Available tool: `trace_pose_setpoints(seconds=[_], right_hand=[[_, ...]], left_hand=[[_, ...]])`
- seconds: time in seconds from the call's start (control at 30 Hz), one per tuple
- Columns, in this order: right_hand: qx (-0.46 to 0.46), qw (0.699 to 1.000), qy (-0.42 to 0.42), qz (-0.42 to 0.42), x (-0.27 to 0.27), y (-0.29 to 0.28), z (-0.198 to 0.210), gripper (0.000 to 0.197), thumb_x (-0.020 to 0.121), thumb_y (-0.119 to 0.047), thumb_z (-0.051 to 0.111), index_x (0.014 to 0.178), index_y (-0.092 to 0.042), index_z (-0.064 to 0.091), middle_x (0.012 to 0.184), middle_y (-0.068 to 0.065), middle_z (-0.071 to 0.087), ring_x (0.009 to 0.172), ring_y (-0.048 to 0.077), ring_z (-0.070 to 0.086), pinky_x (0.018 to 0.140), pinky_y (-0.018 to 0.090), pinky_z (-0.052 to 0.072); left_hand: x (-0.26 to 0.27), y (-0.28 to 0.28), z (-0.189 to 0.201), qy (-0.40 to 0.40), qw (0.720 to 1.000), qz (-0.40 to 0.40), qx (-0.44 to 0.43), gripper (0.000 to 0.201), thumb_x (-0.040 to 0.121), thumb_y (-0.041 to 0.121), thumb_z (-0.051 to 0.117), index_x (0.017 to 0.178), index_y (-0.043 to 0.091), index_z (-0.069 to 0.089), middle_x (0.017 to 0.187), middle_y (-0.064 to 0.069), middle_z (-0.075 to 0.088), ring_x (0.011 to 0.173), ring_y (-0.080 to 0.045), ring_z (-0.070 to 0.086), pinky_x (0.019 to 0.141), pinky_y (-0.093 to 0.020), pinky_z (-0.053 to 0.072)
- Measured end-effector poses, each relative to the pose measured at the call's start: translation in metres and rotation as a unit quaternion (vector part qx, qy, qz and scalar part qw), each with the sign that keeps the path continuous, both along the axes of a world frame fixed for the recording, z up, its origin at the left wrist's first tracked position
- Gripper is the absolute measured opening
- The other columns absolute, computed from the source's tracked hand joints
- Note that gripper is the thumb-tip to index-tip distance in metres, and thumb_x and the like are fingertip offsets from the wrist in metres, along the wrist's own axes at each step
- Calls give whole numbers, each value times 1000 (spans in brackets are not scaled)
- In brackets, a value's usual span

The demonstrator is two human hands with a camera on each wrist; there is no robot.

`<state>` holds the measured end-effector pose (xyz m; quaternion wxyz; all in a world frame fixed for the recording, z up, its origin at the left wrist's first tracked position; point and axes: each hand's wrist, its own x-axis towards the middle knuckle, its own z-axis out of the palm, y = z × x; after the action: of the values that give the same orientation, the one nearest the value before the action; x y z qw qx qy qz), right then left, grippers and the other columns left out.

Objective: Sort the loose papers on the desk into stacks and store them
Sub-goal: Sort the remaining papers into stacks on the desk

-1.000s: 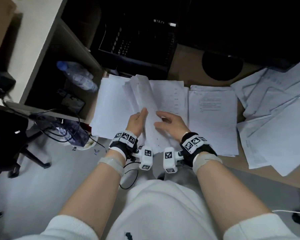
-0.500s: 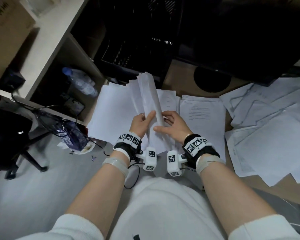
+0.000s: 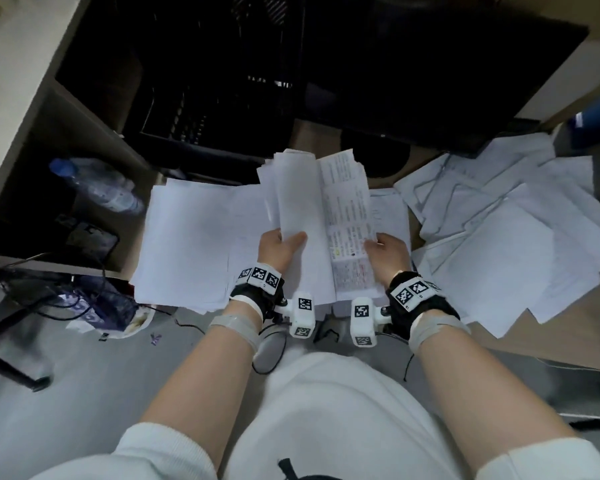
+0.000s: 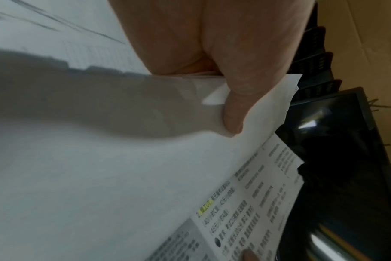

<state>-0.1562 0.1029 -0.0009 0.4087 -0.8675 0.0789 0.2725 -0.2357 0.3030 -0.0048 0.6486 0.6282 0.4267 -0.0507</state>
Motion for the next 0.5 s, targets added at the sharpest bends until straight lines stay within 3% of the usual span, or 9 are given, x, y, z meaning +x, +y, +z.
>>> trace_pose_setpoints(seconds=[0.1,0.17,0.23,0.3,0.4,0.5], right_hand=[[-21,999,21,-22,2,-14,-8,25,88,-29,60,94,-8,73,90,10,73,85,33,68,78,44,58],[-48,998,32,-14,0,-21,-6,24,90,-31,61,95,-11,73,91,9,73,85,32,68,76,43,58],[-70,997,38,-16,2,-31,-7,23,94,-27,58,76,-13,63,77,6,65,78,31,61,63,32,49],[-100,993,42,-35,6,-41,-11,30,95,-24,53,67,-13,49,73,10,58,77,31,57,60,30,38],[-134,987,57,-69,10,-58,-27,22,97,-23,48,95,-8,63,107,21,67,96,38,63,72,31,41],[-160,981,81,-79,20,-76,-41,31,99,-18,44,118,-4,63,121,20,65,107,39,61,86,38,50]], left_hand=[[11,-8,-6,1,1000,-16,-23,6,88,13,74,89,8,71,83,-7,71,77,-24,67,75,-33,54],[15,-14,-7,3,999,-13,-31,6,87,11,74,91,7,71,83,-7,71,79,-25,68,74,-32,56],[16,-24,-4,8,999,4,-43,3,90,9,70,89,6,69,74,-3,69,68,-21,66,60,-22,54],[14,-37,-4,24,998,26,-56,9,87,15,68,80,10,70,64,-1,66,62,-23,62,57,-25,50],[14,-43,-17,56,996,60,-41,18,78,27,70,77,9,70,64,-3,65,67,-27,62,64,-34,50],[21,-35,-19,88,992,87,32,26,84,24,72,98,2,73,89,-14,73,83,-31,69,75,-36,56]])
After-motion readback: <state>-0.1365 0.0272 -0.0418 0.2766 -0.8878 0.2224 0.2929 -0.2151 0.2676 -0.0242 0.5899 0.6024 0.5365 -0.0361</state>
